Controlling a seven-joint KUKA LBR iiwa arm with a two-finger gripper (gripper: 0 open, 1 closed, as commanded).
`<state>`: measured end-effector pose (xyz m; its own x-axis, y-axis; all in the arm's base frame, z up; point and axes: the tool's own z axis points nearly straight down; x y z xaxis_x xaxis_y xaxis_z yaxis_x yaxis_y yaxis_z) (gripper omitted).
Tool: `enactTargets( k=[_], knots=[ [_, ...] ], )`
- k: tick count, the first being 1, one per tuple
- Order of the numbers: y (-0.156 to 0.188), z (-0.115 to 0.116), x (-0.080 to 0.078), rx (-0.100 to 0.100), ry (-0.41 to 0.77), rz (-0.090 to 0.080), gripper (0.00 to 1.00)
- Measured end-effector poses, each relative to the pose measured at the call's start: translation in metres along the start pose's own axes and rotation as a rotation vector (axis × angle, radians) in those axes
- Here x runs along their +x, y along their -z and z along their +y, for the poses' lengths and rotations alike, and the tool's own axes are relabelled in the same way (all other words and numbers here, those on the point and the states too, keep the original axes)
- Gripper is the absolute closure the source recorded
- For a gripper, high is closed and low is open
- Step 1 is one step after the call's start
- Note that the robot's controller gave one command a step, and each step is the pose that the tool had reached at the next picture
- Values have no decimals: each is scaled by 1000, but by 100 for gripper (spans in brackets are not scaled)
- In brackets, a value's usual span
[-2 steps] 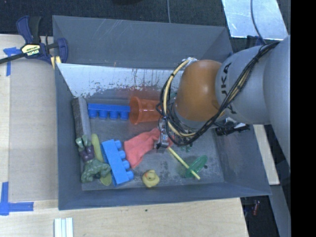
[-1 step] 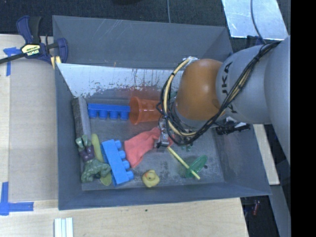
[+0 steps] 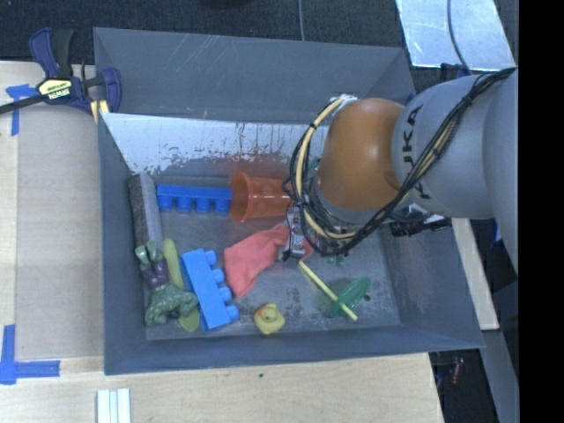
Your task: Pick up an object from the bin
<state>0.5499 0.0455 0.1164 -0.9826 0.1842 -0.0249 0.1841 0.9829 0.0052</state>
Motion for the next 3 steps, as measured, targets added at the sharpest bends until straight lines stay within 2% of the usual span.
enactTargets(
  k=[2,3],
  knots=[
    [33,0,-2,-1,0,-4,100],
    [72,-1,-2,0,1,1,100]
  ],
)
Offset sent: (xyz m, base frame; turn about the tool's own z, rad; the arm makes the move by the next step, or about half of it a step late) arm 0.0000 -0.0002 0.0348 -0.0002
